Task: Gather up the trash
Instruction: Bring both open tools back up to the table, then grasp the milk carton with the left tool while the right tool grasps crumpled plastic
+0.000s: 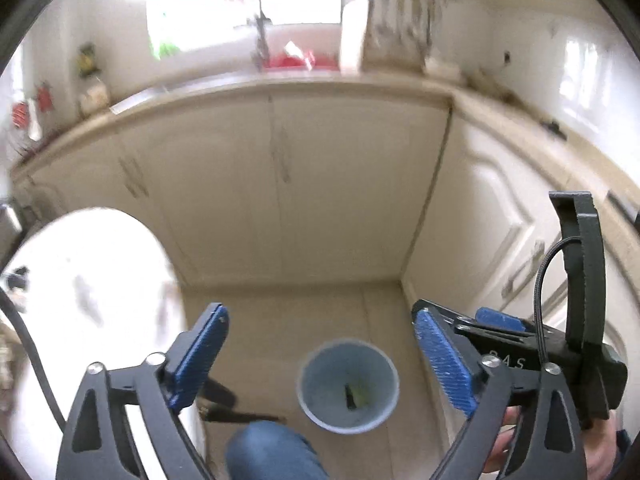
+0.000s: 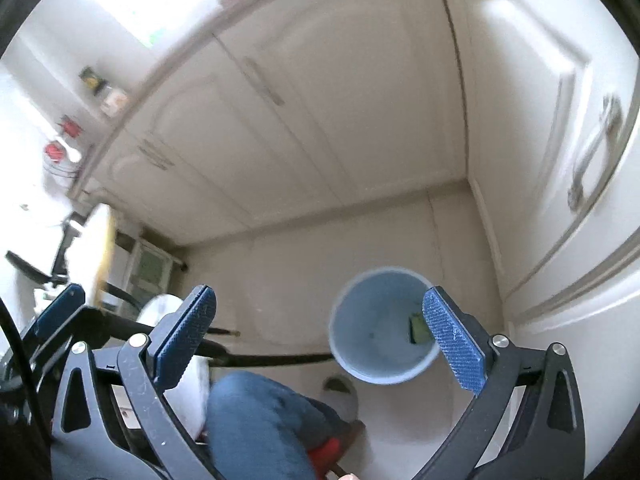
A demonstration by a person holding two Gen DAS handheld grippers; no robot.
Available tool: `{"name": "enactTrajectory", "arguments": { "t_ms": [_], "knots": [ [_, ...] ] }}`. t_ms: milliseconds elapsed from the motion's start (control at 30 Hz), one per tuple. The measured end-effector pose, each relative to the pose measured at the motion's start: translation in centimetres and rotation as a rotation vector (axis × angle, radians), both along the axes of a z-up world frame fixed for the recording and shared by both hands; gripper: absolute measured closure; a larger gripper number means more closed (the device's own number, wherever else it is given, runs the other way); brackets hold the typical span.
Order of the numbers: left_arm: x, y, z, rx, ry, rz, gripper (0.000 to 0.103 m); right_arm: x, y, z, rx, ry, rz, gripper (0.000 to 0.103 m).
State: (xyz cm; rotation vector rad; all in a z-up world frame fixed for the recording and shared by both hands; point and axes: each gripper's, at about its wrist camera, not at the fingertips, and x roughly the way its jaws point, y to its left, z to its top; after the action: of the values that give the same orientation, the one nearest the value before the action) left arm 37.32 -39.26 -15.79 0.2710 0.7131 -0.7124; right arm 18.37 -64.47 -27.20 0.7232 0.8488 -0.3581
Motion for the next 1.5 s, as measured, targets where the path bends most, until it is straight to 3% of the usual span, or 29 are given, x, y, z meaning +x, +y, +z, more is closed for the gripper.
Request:
{"name": "enactTrajectory", "arguments": {
  "t_ms": [100, 267, 333, 400, 567, 667, 933, 1333, 1500],
  "knots": [
    [-1.1, 3.1, 2.4, -0.034, -0.073, 0.056, 0.005, 0.6, 2.3, 3.4, -0.037, -0.052, 0.031, 0.0],
    [-2.2, 8.5, 4.7, -0.088, -0.125, 0.185, 0.004, 2.7, 7.5, 9.0, -0.103, -0.136, 0.112, 0.0],
    [-4.3, 11.3, 4.8, -0.105, -0.138, 0.24, 0.002, 3.4, 9.4, 10.6, -0.124, -0.158, 0.145, 0.0],
    [-9.5, 14.4, 5.4, -0.125, -0.148, 0.295, 0.001, 4.2, 12.2, 12.5, -0.15, -0.189, 0.192, 0.0],
    [-13.2, 22.3, 6.0, -0.152, -0.169, 0.437, 0.001, 6.2, 19.2, 16.1, -0.206, -0.253, 0.309, 0.0],
    [-18.1, 26.3, 7.4, -0.154, -0.183, 0.511, 0.001, 7.5, 23.5, 17.3, -0.244, -0.269, 0.378, 0.0],
    [-21.3, 32.3, 7.7, -0.147, -0.178, 0.675, 0.001, 10.6, 31.3, 18.2, -0.331, -0.264, 0.513, 0.0],
    [-21.9, 35.7, 6.2, -0.132, -0.104, 0.758, 0.001, 13.7, 34.2, 16.1, -0.335, -0.195, 0.587, 0.0],
    [-19.6, 36.0, 6.0, -0.048, -0.1, 0.774, 0.001, 16.0, 34.2, 13.9, -0.332, -0.131, 0.584, 0.0]
  ]
}}
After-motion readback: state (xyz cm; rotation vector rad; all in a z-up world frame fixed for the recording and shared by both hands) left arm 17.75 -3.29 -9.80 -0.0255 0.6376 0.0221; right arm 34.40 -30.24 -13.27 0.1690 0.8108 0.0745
